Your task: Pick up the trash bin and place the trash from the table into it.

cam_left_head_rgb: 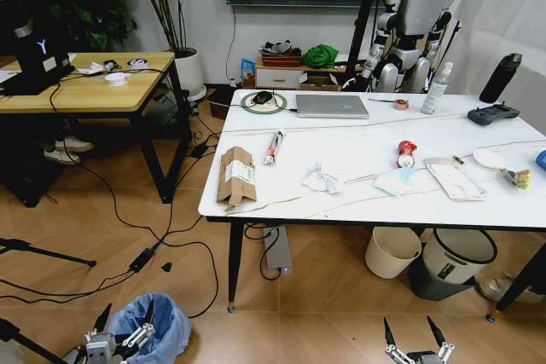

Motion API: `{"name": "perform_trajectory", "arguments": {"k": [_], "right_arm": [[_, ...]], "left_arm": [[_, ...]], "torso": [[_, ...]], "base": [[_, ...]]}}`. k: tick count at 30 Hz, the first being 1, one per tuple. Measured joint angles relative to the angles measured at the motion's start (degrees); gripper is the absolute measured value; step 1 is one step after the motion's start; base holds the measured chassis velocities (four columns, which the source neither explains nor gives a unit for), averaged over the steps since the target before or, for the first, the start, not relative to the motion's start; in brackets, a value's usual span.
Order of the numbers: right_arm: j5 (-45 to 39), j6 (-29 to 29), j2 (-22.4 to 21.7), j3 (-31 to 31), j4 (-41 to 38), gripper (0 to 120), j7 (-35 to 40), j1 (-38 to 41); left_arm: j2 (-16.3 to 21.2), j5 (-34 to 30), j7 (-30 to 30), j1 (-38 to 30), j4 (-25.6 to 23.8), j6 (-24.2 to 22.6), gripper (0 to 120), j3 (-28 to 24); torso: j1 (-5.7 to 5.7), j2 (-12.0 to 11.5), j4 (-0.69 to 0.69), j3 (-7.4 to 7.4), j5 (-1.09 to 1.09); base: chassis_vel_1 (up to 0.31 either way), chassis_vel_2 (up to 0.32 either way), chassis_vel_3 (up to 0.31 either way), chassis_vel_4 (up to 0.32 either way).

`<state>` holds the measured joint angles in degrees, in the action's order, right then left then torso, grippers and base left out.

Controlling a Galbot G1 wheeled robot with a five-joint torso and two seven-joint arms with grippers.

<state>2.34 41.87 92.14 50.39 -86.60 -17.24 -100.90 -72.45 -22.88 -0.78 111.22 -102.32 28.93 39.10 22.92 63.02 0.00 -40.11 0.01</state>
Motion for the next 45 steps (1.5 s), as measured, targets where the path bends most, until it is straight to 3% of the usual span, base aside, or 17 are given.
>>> {"name": "perform_trajectory", "arguments": {"k": [15,30,45], "right_arm": [[-1.06,0.13,0.0,-1.3,2.06,100,-0.08,1.91],[-1.47,0.48,0.0,-1.6,1.88,100,-0.15,1.83],[-1.53,0.68,0.0,-1.57,1.3,100,-0.16,1.41]], "left_arm": [[-0.87,-1.17,-0.16,1.27,-0.79,-0.52,100,1.85],[-1.71,-1.22,-0.37,1.44,-1.4,-0.86,100,1.78],[-1.84,-0.9,-0.35,1.32,-0.71,0.07,100,1.53]], "torso": [[-0.17,-0.33,0.0,0.14,-0.01],[-2.19,-4.93,0.0,2.71,-0.01],[-3.43,-7.56,0.0,4.1,-0.01]], "base": [[0.0,0.0,0.0,0.0],[0.0,0.0,0.0,0.0],[0.0,0.0,0.0,0.0]]}}
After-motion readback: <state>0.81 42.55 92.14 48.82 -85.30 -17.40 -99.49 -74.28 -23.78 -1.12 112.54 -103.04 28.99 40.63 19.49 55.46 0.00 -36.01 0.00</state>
